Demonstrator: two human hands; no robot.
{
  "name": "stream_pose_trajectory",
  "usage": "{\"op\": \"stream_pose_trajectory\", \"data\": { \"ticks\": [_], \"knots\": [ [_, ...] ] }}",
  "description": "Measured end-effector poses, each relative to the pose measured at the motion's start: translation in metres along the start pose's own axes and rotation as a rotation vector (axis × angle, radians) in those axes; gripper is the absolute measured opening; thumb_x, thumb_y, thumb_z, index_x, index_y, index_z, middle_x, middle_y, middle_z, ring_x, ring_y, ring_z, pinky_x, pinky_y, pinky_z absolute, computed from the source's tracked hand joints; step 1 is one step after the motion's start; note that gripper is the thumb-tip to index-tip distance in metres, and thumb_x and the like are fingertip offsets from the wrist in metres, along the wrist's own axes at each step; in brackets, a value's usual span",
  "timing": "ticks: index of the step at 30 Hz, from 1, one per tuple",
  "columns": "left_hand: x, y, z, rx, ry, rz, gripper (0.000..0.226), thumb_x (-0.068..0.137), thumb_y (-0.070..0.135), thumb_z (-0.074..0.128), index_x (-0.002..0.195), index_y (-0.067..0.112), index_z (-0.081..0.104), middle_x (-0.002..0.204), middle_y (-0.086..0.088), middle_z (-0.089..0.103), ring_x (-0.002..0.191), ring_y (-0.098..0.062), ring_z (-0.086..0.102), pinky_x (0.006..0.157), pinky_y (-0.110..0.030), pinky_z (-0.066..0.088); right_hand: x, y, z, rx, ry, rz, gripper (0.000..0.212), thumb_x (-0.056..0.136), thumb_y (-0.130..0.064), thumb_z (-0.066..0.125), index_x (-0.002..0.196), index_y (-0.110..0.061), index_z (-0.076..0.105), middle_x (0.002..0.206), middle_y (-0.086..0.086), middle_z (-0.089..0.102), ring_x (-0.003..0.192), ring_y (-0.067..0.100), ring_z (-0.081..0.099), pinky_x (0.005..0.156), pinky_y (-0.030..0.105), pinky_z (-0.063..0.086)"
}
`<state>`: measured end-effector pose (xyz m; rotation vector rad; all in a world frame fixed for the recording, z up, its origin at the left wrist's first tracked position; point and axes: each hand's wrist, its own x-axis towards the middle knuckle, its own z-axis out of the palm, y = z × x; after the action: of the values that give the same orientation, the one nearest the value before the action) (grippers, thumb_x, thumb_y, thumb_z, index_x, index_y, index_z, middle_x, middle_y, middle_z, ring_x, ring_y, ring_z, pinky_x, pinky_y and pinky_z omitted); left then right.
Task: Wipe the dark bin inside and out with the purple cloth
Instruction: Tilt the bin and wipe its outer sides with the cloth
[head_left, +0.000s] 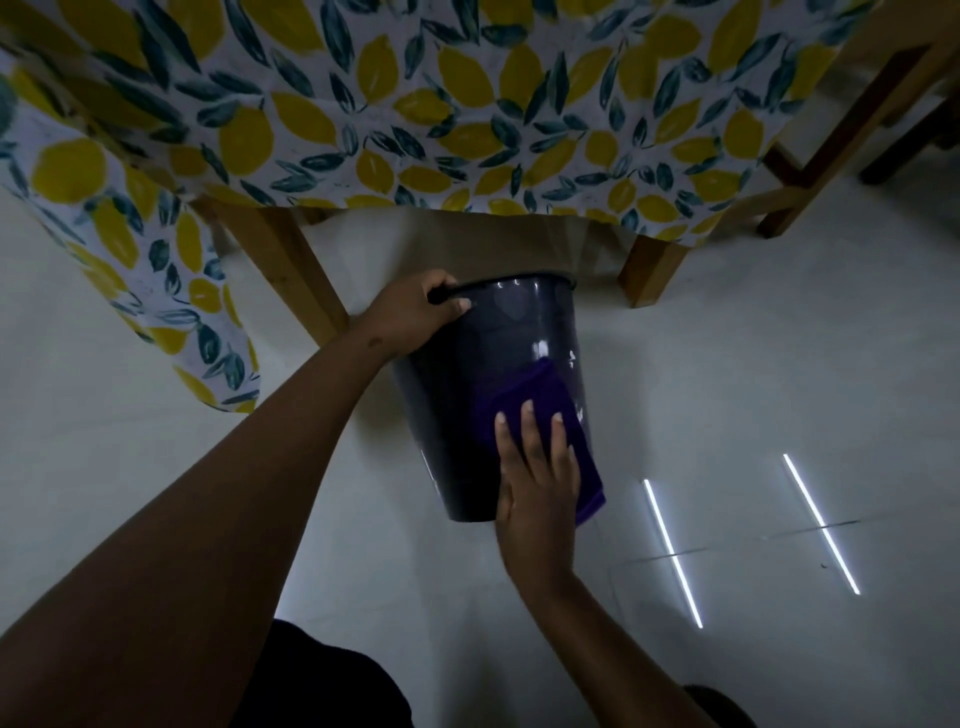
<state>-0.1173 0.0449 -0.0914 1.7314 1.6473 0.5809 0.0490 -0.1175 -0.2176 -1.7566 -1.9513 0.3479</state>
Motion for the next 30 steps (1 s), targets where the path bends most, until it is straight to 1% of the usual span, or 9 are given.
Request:
{"op": "stream_pose_trajectory", "data": {
  "ticks": [4, 7, 10, 13, 17, 20, 24, 27, 30],
  "knots": [
    [0.002, 0.008, 0.006, -0.07, -0.07, 0.005, 0.036, 0.082, 0.042, 0.068, 0.113, 0.024, 0.063, 0.109, 0.007, 0.063, 0.098, -0.009, 0.058, 0.079, -0.023, 0.045, -0.004, -0.005, 0.002, -0.064, -0.001, -0.01, 0.082, 0.078, -0.015, 0.058, 0.151, -0.031, 0.025, 0.161, -0.001, 0.015, 0.146, 0.034, 0.014, 0.105, 0.058, 0.03],
    [0.002, 0.009, 0.006, -0.079, -0.067, 0.022, 0.034, 0.082, 0.037, 0.07, 0.108, 0.017, 0.065, 0.107, 0.0, 0.067, 0.1, -0.016, 0.062, 0.081, -0.027, 0.046, 0.021, -0.013, -0.012, -0.051, -0.008, -0.043, 0.073, 0.088, -0.018, 0.052, 0.152, -0.033, 0.02, 0.162, -0.004, 0.01, 0.148, 0.032, 0.007, 0.109, 0.057, 0.027],
    [0.0, 0.012, 0.008, -0.102, -0.094, 0.054, 0.03, 0.084, 0.03, 0.069, 0.105, 0.009, 0.065, 0.103, -0.008, 0.068, 0.094, -0.015, 0.062, 0.074, -0.013, 0.045, 0.059, -0.014, -0.026, -0.001, 0.009, -0.034, 0.06, 0.097, -0.025, 0.031, 0.153, -0.034, 0.012, 0.162, -0.006, 0.004, 0.149, 0.026, -0.002, 0.114, 0.055, 0.021],
    [-0.003, 0.011, 0.004, -0.084, -0.076, 0.041, 0.029, 0.085, 0.027, 0.068, 0.104, 0.005, 0.063, 0.099, -0.009, 0.065, 0.087, -0.012, 0.057, 0.06, -0.004, 0.039, 0.072, -0.011, -0.026, 0.062, 0.023, -0.03, 0.056, 0.099, -0.027, 0.026, 0.153, -0.032, 0.013, 0.162, -0.005, 0.005, 0.149, 0.023, -0.001, 0.115, 0.055, 0.021],
    [-0.005, 0.006, -0.009, 0.058, -0.09, 0.04, 0.026, 0.089, 0.024, 0.063, 0.111, 0.008, 0.059, 0.102, 0.0, 0.057, 0.094, -0.014, 0.053, 0.06, -0.012, 0.038, 0.021, -0.004, -0.007, 0.073, 0.029, 0.004, 0.057, 0.098, -0.026, 0.037, 0.152, -0.03, 0.019, 0.162, -0.004, 0.011, 0.149, 0.027, 0.007, 0.11, 0.056, 0.032],
    [-0.007, 0.009, -0.006, 0.045, -0.108, 0.101, 0.038, 0.092, 0.023, 0.06, 0.128, 0.016, 0.054, 0.116, 0.01, 0.051, 0.107, -0.005, 0.047, 0.072, -0.003, 0.034, -0.015, -0.002, 0.004, -0.024, 0.0, -0.063, 0.076, 0.086, -0.02, 0.051, 0.152, -0.033, 0.016, 0.162, -0.002, 0.009, 0.147, 0.034, 0.008, 0.109, 0.061, 0.029],
    [-0.012, 0.011, -0.005, -0.049, -0.075, 0.072, 0.033, 0.091, 0.026, 0.061, 0.122, 0.014, 0.058, 0.111, 0.003, 0.059, 0.094, -0.005, 0.052, 0.062, 0.007, 0.035, 0.021, -0.019, -0.007, 0.023, -0.007, -0.062, 0.065, 0.092, -0.02, 0.036, 0.152, -0.035, 0.014, 0.162, -0.004, 0.008, 0.148, 0.032, 0.002, 0.113, 0.058, 0.02],
    [-0.015, 0.014, -0.005, -0.076, -0.098, 0.097, 0.025, 0.091, 0.02, 0.061, 0.113, 0.007, 0.062, 0.102, -0.001, 0.062, 0.082, -0.005, 0.055, 0.061, 0.003, 0.038, 0.06, -0.023, -0.022, 0.096, 0.025, -0.019, 0.058, 0.097, -0.025, 0.026, 0.152, -0.035, 0.011, 0.162, -0.006, 0.005, 0.149, 0.027, -0.001, 0.114, 0.055, 0.022],
    [-0.015, 0.013, -0.004, -0.077, -0.116, 0.092, 0.023, 0.091, 0.022, 0.061, 0.109, 0.008, 0.063, 0.099, -0.003, 0.064, 0.085, -0.01, 0.058, 0.06, 0.0, 0.04, 0.067, -0.018, -0.026, 0.164, 0.066, 0.0, 0.052, 0.1, -0.027, 0.024, 0.152, -0.031, 0.017, 0.162, -0.006, 0.007, 0.149, 0.024, 0.002, 0.113, 0.056, 0.026]
  ]
}}
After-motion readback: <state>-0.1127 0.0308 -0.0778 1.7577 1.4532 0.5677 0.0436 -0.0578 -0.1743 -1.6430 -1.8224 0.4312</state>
